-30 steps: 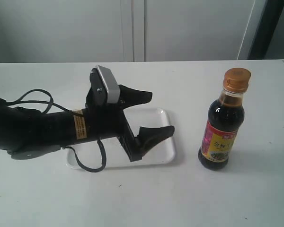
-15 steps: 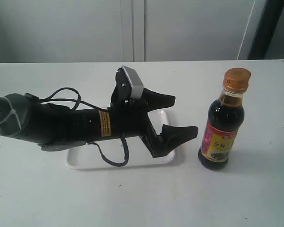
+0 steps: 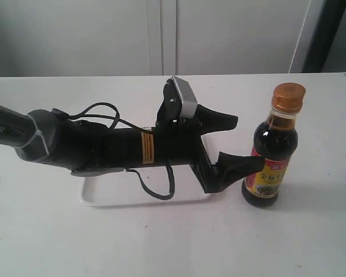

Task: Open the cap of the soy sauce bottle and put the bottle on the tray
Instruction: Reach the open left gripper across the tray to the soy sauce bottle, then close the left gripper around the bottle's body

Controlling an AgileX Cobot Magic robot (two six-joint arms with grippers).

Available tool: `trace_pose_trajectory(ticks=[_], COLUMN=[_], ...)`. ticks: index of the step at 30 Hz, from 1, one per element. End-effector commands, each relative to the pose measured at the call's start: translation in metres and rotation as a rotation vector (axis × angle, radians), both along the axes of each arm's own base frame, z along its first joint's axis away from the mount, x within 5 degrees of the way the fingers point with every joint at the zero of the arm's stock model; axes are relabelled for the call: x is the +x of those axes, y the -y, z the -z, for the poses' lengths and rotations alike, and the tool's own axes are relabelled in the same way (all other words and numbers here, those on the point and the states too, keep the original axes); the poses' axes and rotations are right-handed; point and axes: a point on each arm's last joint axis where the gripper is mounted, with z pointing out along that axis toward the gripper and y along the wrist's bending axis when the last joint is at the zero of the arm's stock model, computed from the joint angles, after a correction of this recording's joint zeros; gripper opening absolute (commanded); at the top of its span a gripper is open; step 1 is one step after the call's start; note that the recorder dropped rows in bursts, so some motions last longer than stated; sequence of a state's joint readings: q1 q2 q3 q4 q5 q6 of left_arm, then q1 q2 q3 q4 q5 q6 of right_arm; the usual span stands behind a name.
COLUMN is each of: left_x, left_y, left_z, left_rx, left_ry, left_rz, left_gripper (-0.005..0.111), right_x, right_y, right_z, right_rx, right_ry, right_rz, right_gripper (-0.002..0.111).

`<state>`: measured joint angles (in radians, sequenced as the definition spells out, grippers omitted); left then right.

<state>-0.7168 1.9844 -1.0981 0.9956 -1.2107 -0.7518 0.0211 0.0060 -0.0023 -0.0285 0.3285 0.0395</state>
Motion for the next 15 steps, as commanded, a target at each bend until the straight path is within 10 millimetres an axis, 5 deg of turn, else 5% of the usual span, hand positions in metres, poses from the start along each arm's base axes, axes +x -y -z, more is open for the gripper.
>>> trace_pose_trajectory(ticks=[1,15], left_x=[-0.003,0.015], left_y=[0.005,0.038], left_z=[0.003,0.019], left_rx=[-0.008,-0.045], left_ry=[-0.022,-0.028], left_rz=[0.016,0.016], left_gripper=[0.105,0.105], right_x=[0.000,0.000], right_y=[0.000,0.000], right_z=[-0.001,-0.001], right_rx=[0.000,0.000], right_ry=[0.016,0.016], right_rz=[-0.002,-0.002], right_gripper=[0.000,0.000])
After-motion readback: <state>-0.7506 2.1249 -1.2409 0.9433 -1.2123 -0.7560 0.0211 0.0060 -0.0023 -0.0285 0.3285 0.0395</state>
